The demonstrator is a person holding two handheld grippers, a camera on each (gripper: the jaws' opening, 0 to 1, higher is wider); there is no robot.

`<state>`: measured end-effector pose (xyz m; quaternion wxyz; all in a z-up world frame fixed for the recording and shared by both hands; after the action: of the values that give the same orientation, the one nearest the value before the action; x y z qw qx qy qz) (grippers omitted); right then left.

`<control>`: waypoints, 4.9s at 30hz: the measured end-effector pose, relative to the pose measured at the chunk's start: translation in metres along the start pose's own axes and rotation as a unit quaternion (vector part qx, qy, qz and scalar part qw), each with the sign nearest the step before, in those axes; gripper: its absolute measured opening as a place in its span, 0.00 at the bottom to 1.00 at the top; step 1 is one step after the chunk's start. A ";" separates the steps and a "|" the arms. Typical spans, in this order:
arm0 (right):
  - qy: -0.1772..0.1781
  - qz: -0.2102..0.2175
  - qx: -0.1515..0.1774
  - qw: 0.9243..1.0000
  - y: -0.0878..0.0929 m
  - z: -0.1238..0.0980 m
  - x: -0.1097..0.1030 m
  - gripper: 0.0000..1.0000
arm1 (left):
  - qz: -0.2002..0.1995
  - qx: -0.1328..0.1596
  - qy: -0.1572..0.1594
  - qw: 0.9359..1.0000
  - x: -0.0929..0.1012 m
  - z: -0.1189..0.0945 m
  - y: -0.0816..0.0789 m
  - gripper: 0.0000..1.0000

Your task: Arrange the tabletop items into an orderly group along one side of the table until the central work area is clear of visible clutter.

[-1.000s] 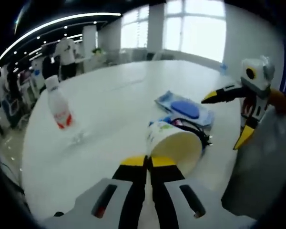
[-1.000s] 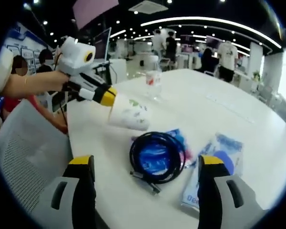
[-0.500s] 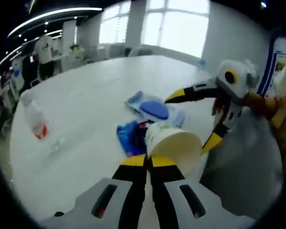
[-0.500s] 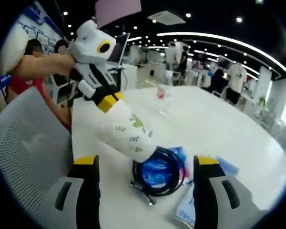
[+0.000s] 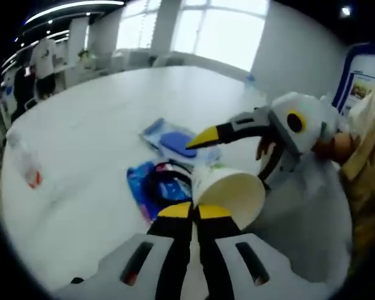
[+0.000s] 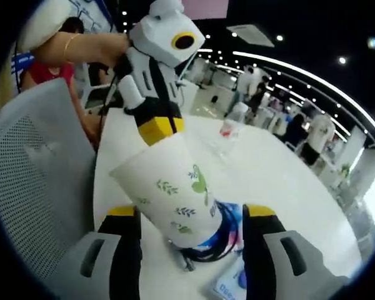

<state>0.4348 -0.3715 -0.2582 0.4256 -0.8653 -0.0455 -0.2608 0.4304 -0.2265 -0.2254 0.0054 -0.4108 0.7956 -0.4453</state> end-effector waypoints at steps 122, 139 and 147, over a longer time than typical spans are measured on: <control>0.022 0.342 0.124 0.931 -0.001 -0.017 0.026 0.41 | -0.265 0.297 0.092 0.913 0.008 0.007 -0.017 0.50; -0.026 0.343 0.124 0.931 -0.005 -0.012 0.015 0.41 | -0.234 0.266 0.104 0.929 0.017 0.014 -0.015 0.40; -0.036 0.344 0.120 0.930 -0.005 -0.011 0.012 0.41 | -0.239 0.263 0.104 0.929 0.016 0.014 -0.012 0.39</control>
<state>0.4388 -0.3778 -0.2434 0.5884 -0.7789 0.2090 -0.0594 0.4323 -0.2498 -0.2195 -0.0756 -0.5241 0.5242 -0.6669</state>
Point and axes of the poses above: the point that each gripper's makers call its tool centre point, and the gripper's own axes: z roughly forward along the fingers, x roughly to its right, y roughly out of its underside, the point moved 8 cm from there along -z, roughly backward along the fingers, and after that the axes turned 10 degrees about -z, right-handed, at the moved point
